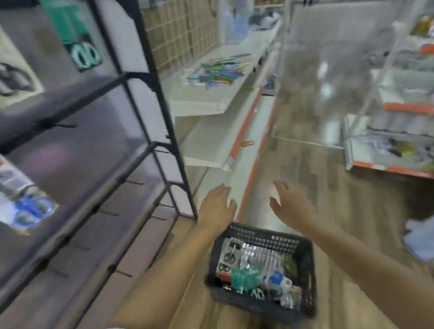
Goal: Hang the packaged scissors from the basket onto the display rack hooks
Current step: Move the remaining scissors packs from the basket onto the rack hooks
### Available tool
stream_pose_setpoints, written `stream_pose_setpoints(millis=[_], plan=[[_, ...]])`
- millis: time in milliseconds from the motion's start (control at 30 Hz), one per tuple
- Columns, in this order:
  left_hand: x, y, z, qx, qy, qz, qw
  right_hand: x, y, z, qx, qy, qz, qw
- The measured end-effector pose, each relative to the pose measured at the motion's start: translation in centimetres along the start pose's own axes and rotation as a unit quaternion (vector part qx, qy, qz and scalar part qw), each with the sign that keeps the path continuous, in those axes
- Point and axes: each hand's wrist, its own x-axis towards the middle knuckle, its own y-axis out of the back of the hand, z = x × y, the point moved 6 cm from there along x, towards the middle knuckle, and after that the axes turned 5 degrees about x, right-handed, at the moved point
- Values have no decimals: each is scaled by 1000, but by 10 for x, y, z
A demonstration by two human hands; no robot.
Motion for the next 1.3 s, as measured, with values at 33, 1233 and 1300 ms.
stream_pose_setpoints(millis=[33, 1233, 1300], plan=[[6, -14, 6, 1, -12, -20, 1000, 0, -4, 15, 5, -15, -1, 1000], [82, -694, -268, 59, -60, -294, 952, 77, -645, 351, 50, -97, -188, 976], [82, -706, -275, 71, -77, -319, 942, 75, -667, 352, 85, -100, -220, 967]])
